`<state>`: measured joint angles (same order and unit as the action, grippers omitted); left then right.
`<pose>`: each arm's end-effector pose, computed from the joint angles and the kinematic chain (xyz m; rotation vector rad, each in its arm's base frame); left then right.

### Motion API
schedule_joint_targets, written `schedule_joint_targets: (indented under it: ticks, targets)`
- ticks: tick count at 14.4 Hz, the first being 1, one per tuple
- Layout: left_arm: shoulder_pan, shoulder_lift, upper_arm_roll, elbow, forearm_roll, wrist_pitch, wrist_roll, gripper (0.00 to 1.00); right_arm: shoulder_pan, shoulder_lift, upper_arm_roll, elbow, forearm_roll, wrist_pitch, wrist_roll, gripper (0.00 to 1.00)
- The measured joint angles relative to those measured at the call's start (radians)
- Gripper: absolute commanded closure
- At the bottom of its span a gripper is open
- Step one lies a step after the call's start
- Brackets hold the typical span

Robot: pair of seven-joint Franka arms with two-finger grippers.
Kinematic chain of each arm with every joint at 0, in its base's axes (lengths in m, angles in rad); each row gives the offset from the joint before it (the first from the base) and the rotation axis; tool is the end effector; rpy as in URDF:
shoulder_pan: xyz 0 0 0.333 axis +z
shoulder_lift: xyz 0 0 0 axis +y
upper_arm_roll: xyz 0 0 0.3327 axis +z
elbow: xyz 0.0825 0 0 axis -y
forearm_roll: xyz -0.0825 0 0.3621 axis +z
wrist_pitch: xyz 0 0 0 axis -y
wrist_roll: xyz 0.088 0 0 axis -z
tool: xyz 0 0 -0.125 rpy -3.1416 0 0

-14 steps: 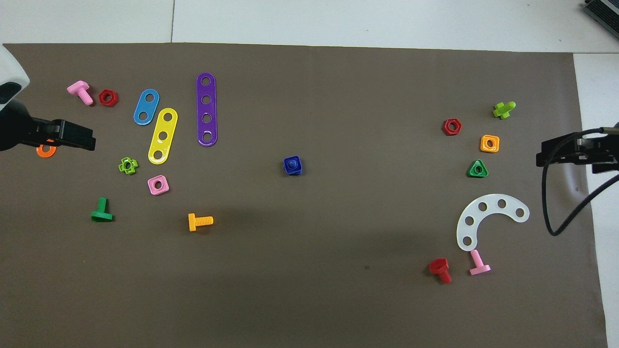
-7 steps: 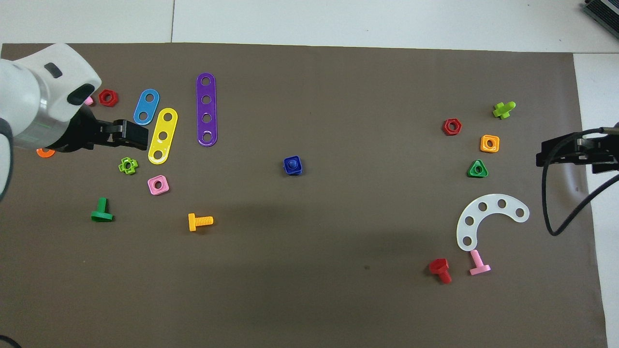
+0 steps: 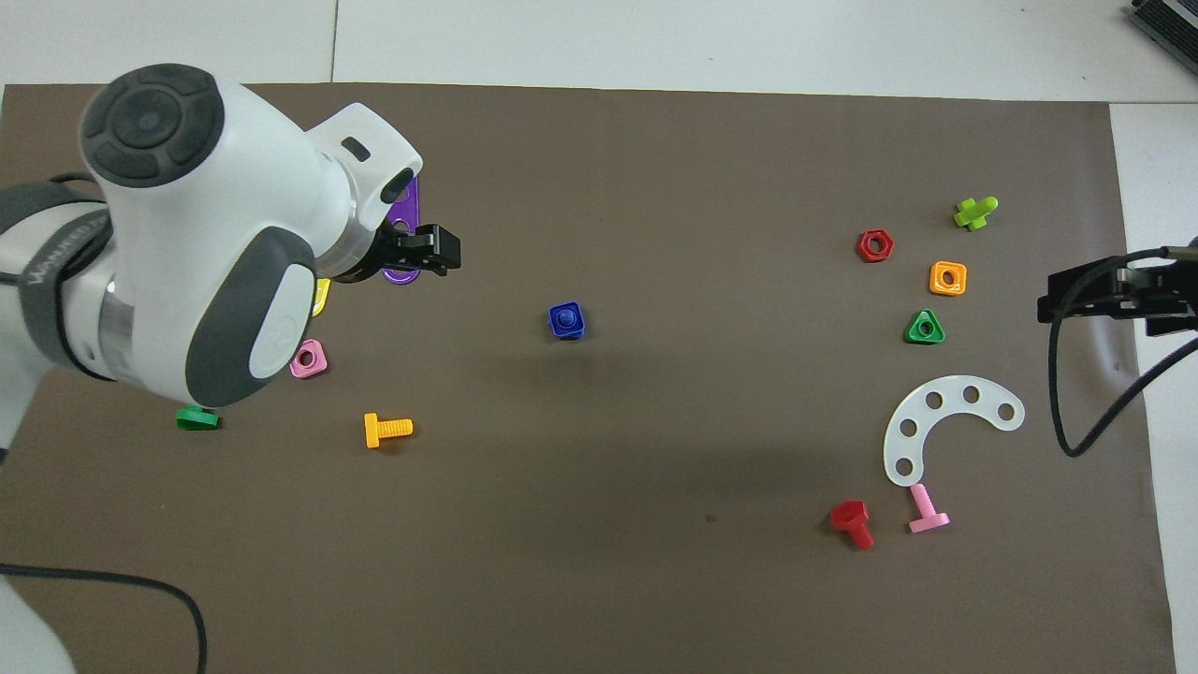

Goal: Unscrew and place screws in storage area
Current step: 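Lower the left gripper onto the blue nut and close it, then twist the blue nut with the left gripper to unscrew it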

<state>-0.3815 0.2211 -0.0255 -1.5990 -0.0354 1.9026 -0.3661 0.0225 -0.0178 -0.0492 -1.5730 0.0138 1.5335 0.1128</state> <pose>0.5711 -0.2481 0.5129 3.0721 -0.0459 0.0946 0.5225 -0.0124 0.6284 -3.1201 0.2174 0.0349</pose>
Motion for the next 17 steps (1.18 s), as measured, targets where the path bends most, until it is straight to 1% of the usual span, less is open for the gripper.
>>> schedule_joint_targets:
  ticks: [2,6,10,13,17]
  targets:
    - [-0.039,0.033,0.0,0.0,0.0,0.022,-0.041,0.04,0.0,0.0,0.0,0.0,0.0,0.0,0.0,0.0]
    - [-0.112,0.123,0.0,0.0,0.0,0.108,-0.129,0.05,0.0,0.0,0.0,0.0,0.0,0.0,0.0,0.0]
    - [-0.165,0.222,0.0,0.003,0.0,0.221,-0.18,0.06,0.0,0.0,0.0,0.0,0.0,0.0,0.0,0.0]
    - [-0.187,0.253,0.001,0.005,0.001,0.25,-0.181,0.08,0.0,0.0,0.0,0.0,0.0,0.0,0.0,0.0]
    - [-0.192,0.264,0.001,0.003,0.004,0.287,-0.181,0.11,0.0,0.0,0.0,0.0,0.0,0.0,0.0,0.0]
